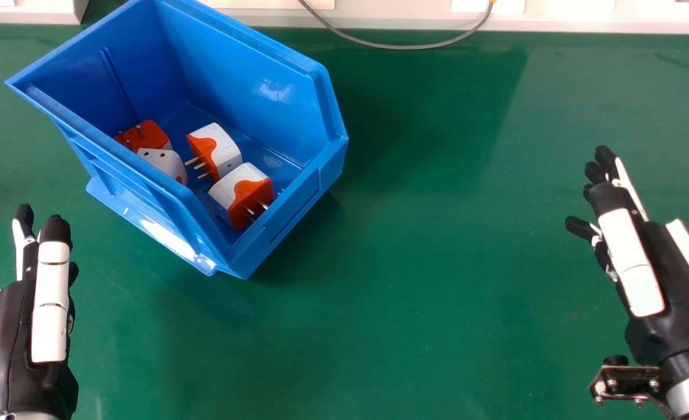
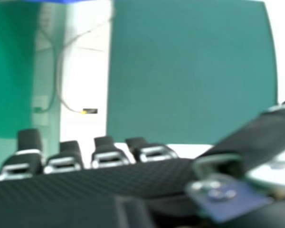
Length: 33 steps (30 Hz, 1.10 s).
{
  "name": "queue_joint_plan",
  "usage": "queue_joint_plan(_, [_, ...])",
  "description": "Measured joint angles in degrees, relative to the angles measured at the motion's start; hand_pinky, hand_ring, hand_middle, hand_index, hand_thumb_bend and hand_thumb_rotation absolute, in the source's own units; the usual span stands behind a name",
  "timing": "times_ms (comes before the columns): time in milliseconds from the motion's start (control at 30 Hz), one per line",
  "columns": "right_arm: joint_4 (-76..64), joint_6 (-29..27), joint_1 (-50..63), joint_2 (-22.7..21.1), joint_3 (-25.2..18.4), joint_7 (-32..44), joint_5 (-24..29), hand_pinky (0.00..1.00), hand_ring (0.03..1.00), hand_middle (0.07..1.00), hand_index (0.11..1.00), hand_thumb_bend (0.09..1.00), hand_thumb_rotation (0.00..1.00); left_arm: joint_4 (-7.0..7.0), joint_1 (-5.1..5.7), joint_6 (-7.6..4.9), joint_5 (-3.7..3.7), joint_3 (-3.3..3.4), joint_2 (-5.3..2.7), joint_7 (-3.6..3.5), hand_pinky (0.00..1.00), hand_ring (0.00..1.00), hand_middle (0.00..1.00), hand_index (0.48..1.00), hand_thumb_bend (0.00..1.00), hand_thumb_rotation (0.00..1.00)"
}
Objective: Pick all objects and put in blue box
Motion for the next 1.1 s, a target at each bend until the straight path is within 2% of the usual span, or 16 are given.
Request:
queue_joint_plan(67, [1.0, -0.8, -0.1, 1.0, -0.3, 0.1, 2.0, 0.95, 1.000, 1.000, 1.000, 0.433, 1.00, 1.02, 0.02, -1.58, 0.02, -0.02, 0.11, -0.41, 0.97, 0.98, 0.99, 0.998, 0.60, 1.00])
queue_joint_plan(133, [1.6, -1.2, -0.1, 1.5, -0.4, 0.2, 3.0, 0.96, 1.000, 1.000, 1.000, 0.424, 1.00, 1.99, 0.05, -2.62, 0.03, -0.02, 0.15, -0.58, 0.96, 0.97, 0.98, 0.995, 0.61, 1.00])
queue_joint_plan(367, [3.0, -3.6, -0.5, 2.0, -1.2, 0.5, 4.7, 0.98, 1.000, 1.000, 1.000, 0.407, 1.00, 3.28, 0.26, -5.19, 0.02, -0.08, 0.14, -0.85, 0.93, 0.94, 0.95, 0.979, 0.66, 1.00])
queue_joint_plan(433, [3.6, -4.7, -0.9, 2.5, -1.5, 0.4, 4.9, 0.98, 1.000, 1.000, 1.000, 0.414, 1.00, 4.05, 0.17, -6.03, 0.12, -0.14, 0.15, -0.79, 0.91, 0.93, 0.95, 0.976, 0.67, 1.00])
queue_joint_plan(500, [4.9, -5.9, -1.7, 2.8, -1.8, -0.1, 4.9, 0.98, 1.000, 1.000, 1.000, 0.419, 1.00, 4.74, 0.01, -6.28, 0.59, -0.37, 0.14, -0.77, 0.90, 0.93, 0.95, 0.975, 0.68, 1.00])
queue_joint_plan(733, [5.4, -7.1, -1.7, 2.9, -1.8, -0.9, 3.8, 0.97, 1.000, 1.000, 1.000, 0.424, 1.00, 5.39, -0.14, -7.52, 0.69, -0.38, 0.14, -0.40, 0.91, 0.93, 0.95, 0.977, 0.68, 1.00])
queue_joint_plan(833, [5.4, -7.5, -1.7, 2.9, -1.7, -1.1, 3.5, 0.97, 1.000, 1.000, 1.000, 0.425, 1.00, 6.00, -0.25, -7.78, 1.09, -0.39, 0.14, -0.21, 0.91, 0.93, 0.95, 0.977, 0.69, 1.00])
queue_joint_plan(1033, [5.5, -7.7, -1.7, 2.9, -1.5, -1.3, 2.1, 0.99, 1.000, 1.000, 1.000, 0.429, 1.00, 6.98, -0.90, -7.82, 1.27, -0.39, 0.14, -0.08, 0.91, 0.93, 0.95, 0.976, 0.69, 1.00])
queue_joint_plan(1100, [6.0, -7.9, -1.7, 2.9, -1.5, -1.3, 1.8, 0.99, 1.000, 1.000, 1.000, 0.425, 1.00, 7.28, -1.05, -7.83, 1.53, -0.39, 0.15, -0.07, 0.91, 0.93, 0.95, 0.976, 0.70, 1.00])
